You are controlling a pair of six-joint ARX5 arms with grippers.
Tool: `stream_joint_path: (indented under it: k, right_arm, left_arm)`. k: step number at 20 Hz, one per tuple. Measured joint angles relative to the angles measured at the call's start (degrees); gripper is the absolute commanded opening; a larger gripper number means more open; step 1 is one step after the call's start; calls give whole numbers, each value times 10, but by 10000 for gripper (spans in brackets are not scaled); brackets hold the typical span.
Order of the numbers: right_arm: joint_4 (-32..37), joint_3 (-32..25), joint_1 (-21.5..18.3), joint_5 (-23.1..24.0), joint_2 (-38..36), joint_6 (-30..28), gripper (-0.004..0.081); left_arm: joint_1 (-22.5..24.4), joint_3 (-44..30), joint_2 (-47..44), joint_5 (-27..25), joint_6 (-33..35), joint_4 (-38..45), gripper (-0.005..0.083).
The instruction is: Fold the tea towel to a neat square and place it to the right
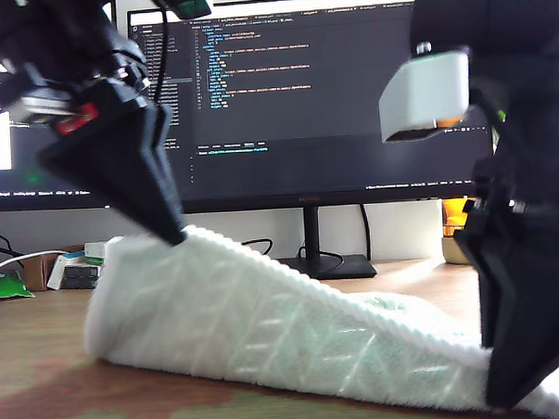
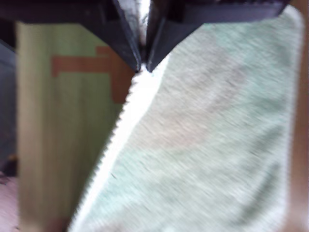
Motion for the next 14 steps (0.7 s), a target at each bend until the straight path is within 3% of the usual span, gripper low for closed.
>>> stream_joint_path:
  k: [4,10,14]
  right_arm:
    - [-54,40,0,0,0,2,-13]
    - [-131,42,0,-5,0,37,-13]
    - [-150,42,0,-44,0,75,-13]
  left_arm:
    - [-1,0,0,31,-13,-24,-24]
    - [-21,1,0,66,-56,-81,-24]
    - [-29,4,0,93,-78,-118,-24]
